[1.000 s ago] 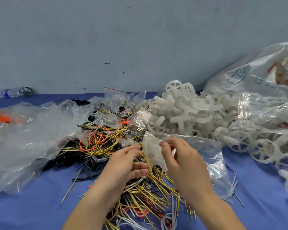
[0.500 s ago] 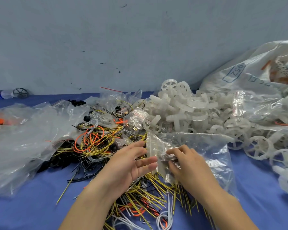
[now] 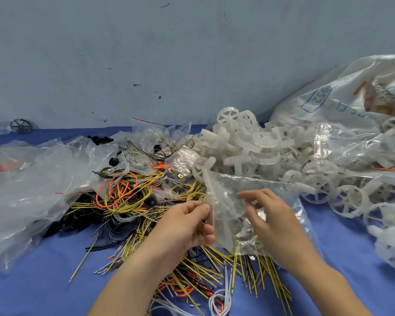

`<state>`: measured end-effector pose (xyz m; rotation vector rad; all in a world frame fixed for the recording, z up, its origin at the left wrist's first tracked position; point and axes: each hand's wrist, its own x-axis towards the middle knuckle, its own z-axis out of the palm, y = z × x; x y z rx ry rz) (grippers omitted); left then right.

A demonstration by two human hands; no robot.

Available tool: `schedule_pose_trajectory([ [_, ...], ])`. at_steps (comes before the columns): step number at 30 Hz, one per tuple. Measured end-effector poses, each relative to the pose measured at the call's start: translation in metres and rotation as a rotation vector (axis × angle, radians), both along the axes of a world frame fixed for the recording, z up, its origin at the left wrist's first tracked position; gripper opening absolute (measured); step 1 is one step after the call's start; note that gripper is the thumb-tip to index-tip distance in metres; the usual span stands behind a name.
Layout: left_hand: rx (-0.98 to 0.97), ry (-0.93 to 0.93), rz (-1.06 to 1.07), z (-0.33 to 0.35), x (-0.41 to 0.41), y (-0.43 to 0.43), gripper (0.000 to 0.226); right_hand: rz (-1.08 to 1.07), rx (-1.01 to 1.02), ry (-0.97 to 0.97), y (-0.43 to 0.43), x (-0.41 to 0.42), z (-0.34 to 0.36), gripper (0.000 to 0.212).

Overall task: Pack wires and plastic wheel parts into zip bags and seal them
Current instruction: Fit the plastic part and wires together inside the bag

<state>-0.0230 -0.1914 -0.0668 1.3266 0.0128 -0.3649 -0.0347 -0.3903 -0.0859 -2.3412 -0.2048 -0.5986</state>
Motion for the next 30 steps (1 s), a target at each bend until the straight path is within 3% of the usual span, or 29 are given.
schedule_pose_trajectory([
  [4, 0.092, -0.125, -0.057, -0.001, -0.006, -0.003, 0.017, 0.115, 0.245, 0.081, 0.022, -0.01, 0.012, 0.015],
  [10, 0.188, -0.246, -0.079, 0.002, -0.014, -0.005, 0.019, 0.072, 0.51, 0.171, 0.033, -0.015, 0.018, 0.009],
  [14, 0.243, -0.329, -0.12, 0.004, -0.019, -0.01, 0.016, 0.075, 0.703, 0.27, 0.036, -0.019, 0.021, 0.022],
  [19, 0.25, -0.355, -0.143, 0.002, -0.021, -0.016, 0.023, 0.02, 0.684, 0.294, 0.034, -0.016, 0.021, 0.01],
  [25, 0.028, -0.169, -0.122, 0.001, -0.021, -0.014, 0.018, 0.05, 0.666, 0.332, 0.031, -0.013, 0.022, 0.013],
  [30, 0.122, -0.223, -0.115, 0.0, -0.023, -0.017, 0.025, 0.078, 0.637, 0.352, 0.033, -0.013, 0.026, 0.02],
])
